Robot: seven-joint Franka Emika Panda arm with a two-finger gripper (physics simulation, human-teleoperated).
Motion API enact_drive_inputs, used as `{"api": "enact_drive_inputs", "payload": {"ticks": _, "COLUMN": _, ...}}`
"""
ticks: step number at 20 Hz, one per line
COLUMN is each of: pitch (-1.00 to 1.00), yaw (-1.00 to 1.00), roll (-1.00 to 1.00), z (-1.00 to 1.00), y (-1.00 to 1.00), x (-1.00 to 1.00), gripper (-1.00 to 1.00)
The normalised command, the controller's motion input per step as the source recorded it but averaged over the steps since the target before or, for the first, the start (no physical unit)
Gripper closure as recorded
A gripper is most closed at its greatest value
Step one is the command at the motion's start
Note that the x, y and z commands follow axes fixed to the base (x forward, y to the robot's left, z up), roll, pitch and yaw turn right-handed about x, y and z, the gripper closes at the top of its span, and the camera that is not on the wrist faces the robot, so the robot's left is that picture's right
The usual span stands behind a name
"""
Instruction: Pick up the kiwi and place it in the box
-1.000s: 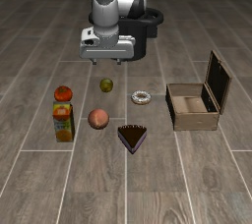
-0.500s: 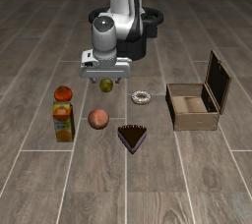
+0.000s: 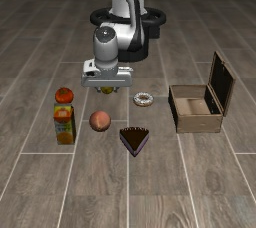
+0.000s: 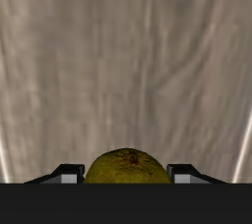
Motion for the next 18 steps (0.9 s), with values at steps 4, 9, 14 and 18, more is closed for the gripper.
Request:
{"api": "enact_drive_inputs", "payload": {"ticks": 4, "pitch": 0.0, "yaw": 0.0, "roll": 0.0, "z": 0.0, "y": 0.0, "x": 0.0, "gripper": 1.0}}
{"api": "enact_drive_inputs", "payload": {"ticks": 9, "pitch": 0.0, "yaw": 0.0, "roll": 0.0, "z": 0.8, "y": 0.0, "x": 0.0, "gripper": 1.0}}
{"api": "enact_drive_inputs", "payload": {"ticks": 14, "pitch": 0.0, "yaw": 0.0, "roll": 0.0, "z": 1.0, "y": 0.0, "x": 0.0, "gripper": 1.0}}
{"api": "enact_drive_inputs", "payload": {"ticks": 18, "pitch": 0.0, "yaw": 0.0, "roll": 0.0, "z": 1.0, "y": 0.0, "x": 0.0, "gripper": 1.0}}
